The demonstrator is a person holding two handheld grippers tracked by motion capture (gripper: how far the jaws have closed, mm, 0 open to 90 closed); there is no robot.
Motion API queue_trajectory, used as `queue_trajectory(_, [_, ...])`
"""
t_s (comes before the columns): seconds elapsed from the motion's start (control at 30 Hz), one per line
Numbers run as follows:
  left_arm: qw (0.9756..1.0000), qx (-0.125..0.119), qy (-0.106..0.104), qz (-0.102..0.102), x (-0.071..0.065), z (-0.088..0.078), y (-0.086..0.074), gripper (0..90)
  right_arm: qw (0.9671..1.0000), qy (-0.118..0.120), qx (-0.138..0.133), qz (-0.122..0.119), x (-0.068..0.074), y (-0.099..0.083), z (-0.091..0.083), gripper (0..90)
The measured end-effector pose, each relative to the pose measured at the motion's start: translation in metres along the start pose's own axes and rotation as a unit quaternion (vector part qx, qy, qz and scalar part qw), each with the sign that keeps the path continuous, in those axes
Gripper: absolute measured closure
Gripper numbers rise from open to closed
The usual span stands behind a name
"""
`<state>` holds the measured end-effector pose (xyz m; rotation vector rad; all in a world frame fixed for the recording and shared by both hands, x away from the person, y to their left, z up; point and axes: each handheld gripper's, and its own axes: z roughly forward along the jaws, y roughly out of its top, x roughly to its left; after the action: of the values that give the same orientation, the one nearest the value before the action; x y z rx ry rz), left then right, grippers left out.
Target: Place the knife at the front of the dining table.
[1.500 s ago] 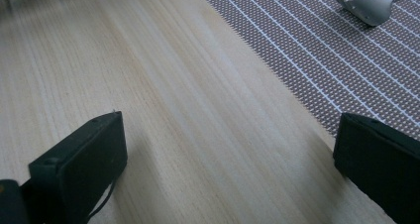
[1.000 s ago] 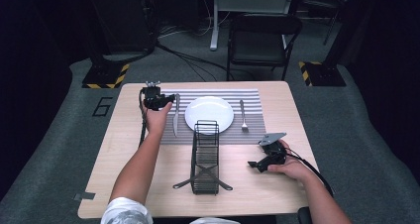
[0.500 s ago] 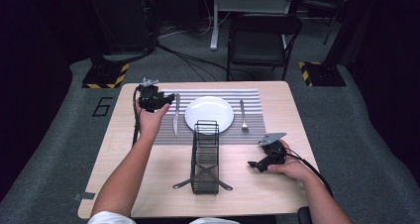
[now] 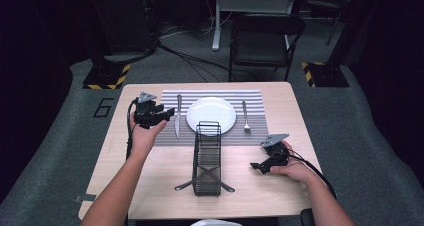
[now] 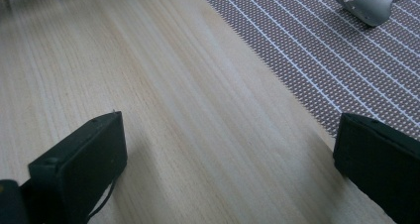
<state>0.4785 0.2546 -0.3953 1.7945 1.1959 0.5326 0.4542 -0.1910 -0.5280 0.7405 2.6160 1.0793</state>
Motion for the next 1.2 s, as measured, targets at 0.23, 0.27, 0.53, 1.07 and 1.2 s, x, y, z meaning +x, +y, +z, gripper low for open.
queue_trajectory(0.23, [0.9999,0.009,-0.009,0.008,-0.001,-0.013,-0.019,47.7,1.0000,0.000,0.001,0.000,0.000,0.000,0.000,0.0])
queue_trajectory(0.27, [0.9998,0.013,-0.009,0.010,-0.001,-0.014,-0.022,47.7,1.0000,0.000,0.001,0.001,0.000,0.000,0.000,0.0])
queue_trajectory(0.53, [0.9991,0.030,-0.016,0.024,-0.001,-0.017,-0.045,48.2,1.0000,0.000,0.000,0.000,0.000,0.000,0.000,0.0])
queue_trajectory(1.07, [0.9988,0.048,-0.011,-0.008,0.015,-0.016,-0.094,49.3,1.0000,0.000,0.000,0.001,0.000,0.000,0.000,0.0])
queue_trajectory(1.2, [0.9984,0.050,-0.007,-0.025,0.020,-0.012,-0.105,49.3,1.0000,0.000,0.000,0.001,0.000,0.000,0.000,0.0])
